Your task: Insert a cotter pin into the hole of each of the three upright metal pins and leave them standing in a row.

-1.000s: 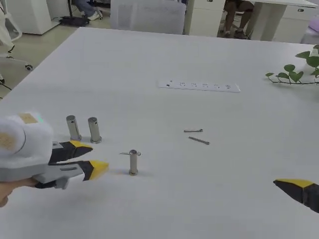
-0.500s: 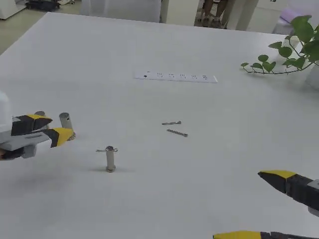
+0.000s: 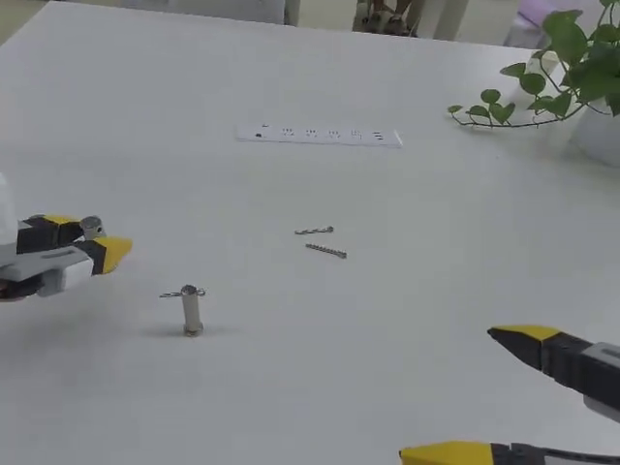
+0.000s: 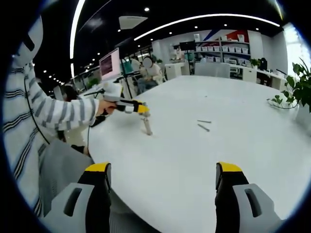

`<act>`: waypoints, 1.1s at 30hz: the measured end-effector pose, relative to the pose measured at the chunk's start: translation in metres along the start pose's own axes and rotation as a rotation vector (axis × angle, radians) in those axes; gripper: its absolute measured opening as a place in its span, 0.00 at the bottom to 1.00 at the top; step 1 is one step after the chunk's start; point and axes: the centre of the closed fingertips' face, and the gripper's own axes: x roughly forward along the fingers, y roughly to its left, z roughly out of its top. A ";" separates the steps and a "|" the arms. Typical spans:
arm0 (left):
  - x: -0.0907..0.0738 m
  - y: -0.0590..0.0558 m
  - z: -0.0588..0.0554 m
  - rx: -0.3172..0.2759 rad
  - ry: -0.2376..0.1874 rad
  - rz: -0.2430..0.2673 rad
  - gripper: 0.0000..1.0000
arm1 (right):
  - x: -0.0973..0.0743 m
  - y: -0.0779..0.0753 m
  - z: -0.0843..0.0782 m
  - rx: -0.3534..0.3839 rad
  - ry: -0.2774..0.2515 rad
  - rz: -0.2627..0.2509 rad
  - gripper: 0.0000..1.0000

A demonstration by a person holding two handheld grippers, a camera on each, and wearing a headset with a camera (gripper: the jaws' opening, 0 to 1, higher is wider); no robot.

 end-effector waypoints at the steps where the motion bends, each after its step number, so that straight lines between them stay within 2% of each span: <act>1: 0.001 0.001 0.000 0.001 0.000 0.000 0.29 | 0.001 0.000 0.000 0.000 0.004 0.003 0.90; 6: 0.004 0.003 -0.003 0.011 0.009 0.006 0.27 | 0.005 -0.003 -0.004 0.004 0.015 0.009 0.89; 10: 0.004 0.006 -0.003 0.004 0.009 0.019 0.23 | 0.007 -0.004 -0.002 0.019 -0.003 0.009 0.89; 17: 0.004 0.014 -0.006 -0.016 0.018 0.070 0.13 | 0.009 -0.003 -0.003 0.016 -0.003 0.023 0.89; 18: 0.004 0.016 -0.006 -0.034 0.018 0.076 0.12 | 0.009 -0.002 -0.004 0.014 -0.001 0.026 0.89; 23: 0.004 0.015 -0.006 -0.057 0.020 0.084 0.12 | 0.009 0.000 -0.004 0.012 -0.002 0.032 0.89; 27: 0.002 0.015 -0.007 -0.045 0.028 0.094 0.12 | 0.009 0.000 -0.002 0.005 -0.003 0.034 0.88; 29: 0.000 0.016 -0.007 -0.091 0.018 0.108 0.12 | 0.009 0.000 -0.001 0.002 -0.005 0.037 0.88; 30: -0.001 0.016 -0.007 -0.094 0.017 0.107 0.12 | 0.009 0.000 0.000 -0.001 -0.007 0.038 0.88; 33: -0.005 0.013 -0.009 -0.083 0.024 0.115 0.12 | 0.010 0.000 0.002 -0.005 -0.012 0.040 0.88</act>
